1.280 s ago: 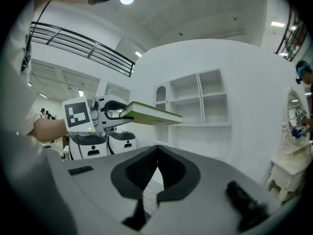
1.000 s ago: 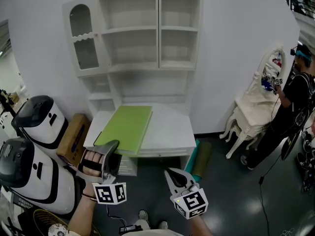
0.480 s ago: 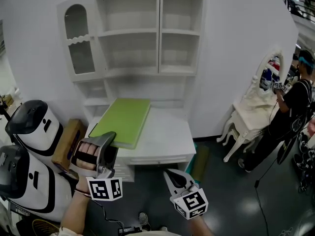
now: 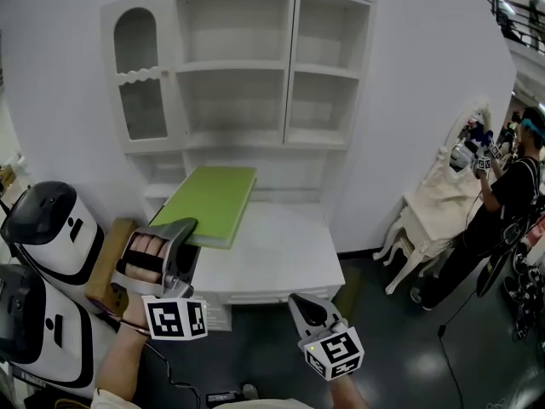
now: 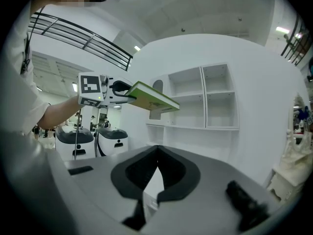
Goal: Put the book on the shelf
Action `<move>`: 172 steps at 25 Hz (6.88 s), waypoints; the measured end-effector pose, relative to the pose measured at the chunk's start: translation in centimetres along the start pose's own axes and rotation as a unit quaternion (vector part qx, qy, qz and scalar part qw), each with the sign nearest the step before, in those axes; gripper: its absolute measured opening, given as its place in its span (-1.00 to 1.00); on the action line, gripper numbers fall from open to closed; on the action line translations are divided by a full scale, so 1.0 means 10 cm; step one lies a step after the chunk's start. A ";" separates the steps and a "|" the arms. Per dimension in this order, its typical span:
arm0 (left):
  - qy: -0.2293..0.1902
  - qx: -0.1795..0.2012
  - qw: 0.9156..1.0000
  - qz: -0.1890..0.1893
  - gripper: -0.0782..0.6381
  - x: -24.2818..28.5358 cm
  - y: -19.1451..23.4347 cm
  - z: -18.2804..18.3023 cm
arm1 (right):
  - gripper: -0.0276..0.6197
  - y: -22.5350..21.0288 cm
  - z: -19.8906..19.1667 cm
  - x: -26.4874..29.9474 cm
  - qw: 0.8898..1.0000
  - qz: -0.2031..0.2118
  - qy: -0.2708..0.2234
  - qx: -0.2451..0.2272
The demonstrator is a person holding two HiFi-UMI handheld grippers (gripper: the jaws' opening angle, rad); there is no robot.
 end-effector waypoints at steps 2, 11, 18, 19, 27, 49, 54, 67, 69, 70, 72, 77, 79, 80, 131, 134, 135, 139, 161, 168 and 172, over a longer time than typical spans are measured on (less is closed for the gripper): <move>-0.004 0.001 1.000 -0.001 -0.36 0.10 0.06 -0.06 | -0.88 0.01 0.06 0.10 1.000 -0.005 -0.002 0.004; -0.023 0.010 1.000 0.001 -0.36 0.50 0.32 -0.24 | -0.88 0.04 0.18 0.46 1.000 -0.024 0.003 0.017; -0.018 0.020 1.000 -0.001 -0.36 0.85 0.54 -0.22 | -0.88 -0.15 0.20 0.72 0.999 -0.017 0.022 0.015; -0.015 0.023 1.000 0.002 -0.36 0.90 0.57 -0.21 | -0.88 -0.19 0.20 0.77 0.999 -0.014 0.023 0.016; -0.005 0.027 1.000 -0.006 -0.36 1.22 0.79 0.02 | -0.88 -0.57 0.33 1.21 1.000 0.019 0.017 0.008; 0.056 0.017 0.997 0.057 -0.36 2.09 2.11 0.70 | -0.88 -1.89 0.51 1.80 0.996 0.084 0.007 -0.014; 0.073 0.020 0.995 0.070 -0.36 2.33 2.25 0.71 | -0.88 -2.00 0.51 1.93 0.996 0.093 0.009 -0.011; 0.084 0.046 0.992 0.082 -0.36 3.19 2.24 0.58 | -0.88 -2.34 0.53 2.28 0.999 0.040 0.014 0.018; 0.079 0.043 0.993 0.074 -0.36 3.34 2.24 0.55 | -0.88 -2.38 0.58 2.36 0.999 0.030 0.013 0.021; 0.076 0.041 0.994 0.069 -0.36 3.42 2.24 0.52 | -0.88 -2.39 0.60 2.40 0.999 0.026 0.012 0.022; 0.074 0.042 0.994 0.063 -0.36 3.57 2.23 0.47 | -0.88 -2.40 0.66 2.48 0.999 0.019 0.009 0.024; 0.071 0.050 0.995 0.048 -0.36 3.89 2.18 0.33 | -0.88 -2.39 0.72 2.70 0.999 0.009 0.010 0.030; 0.068 0.049 0.995 0.046 -0.36 4.01 2.18 0.30 | -0.88 -2.39 0.74 2.77 0.999 0.004 0.011 0.032; 0.067 0.048 0.996 0.045 -0.36 4.07 2.19 0.29 | -0.88 -2.40 0.76 2.81 0.999 0.002 0.011 0.033; 0.018 0.053 0.997 0.044 -0.24 5.27 2.14 -0.01 | -0.88 -2.39 0.80 3.35 0.994 -0.076 0.040 0.072; 0.013 0.051 0.997 0.048 -0.23 5.19 2.14 -0.01 | -0.88 -2.38 0.81 3.34 0.994 -0.074 0.041 0.070; 0.012 0.050 0.997 0.050 -0.24 5.16 2.14 -0.02 | -0.88 -2.37 0.81 3.34 0.994 -0.073 0.041 0.069; 0.007 0.046 0.998 0.046 -0.24 5.05 2.14 -0.05 | -0.88 -2.32 0.82 3.35 0.995 -0.069 0.041 0.066; 0.023 0.047 0.998 0.038 -0.74 5.05 2.11 -0.14 | -0.88 -2.21 0.77 3.39 0.995 -0.059 0.039 0.072; 0.034 0.044 0.998 0.032 -0.74 5.19 2.11 -0.17 | -0.88 -2.26 0.76 3.40 0.994 -0.062 0.039 0.077; 0.042 0.047 0.997 0.032 -0.74 5.30 2.11 -0.16 | -0.88 -2.29 0.75 3.40 0.994 -0.065 0.038 0.079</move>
Point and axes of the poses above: the fingertips, and each gripper's own axes: x forward along the fingers, y to its left, z out of its top, the point moved 3 cm from there along -x, backward along the fingers, and after that the axes turned 15 degrees about y, right-handed, at the moved point
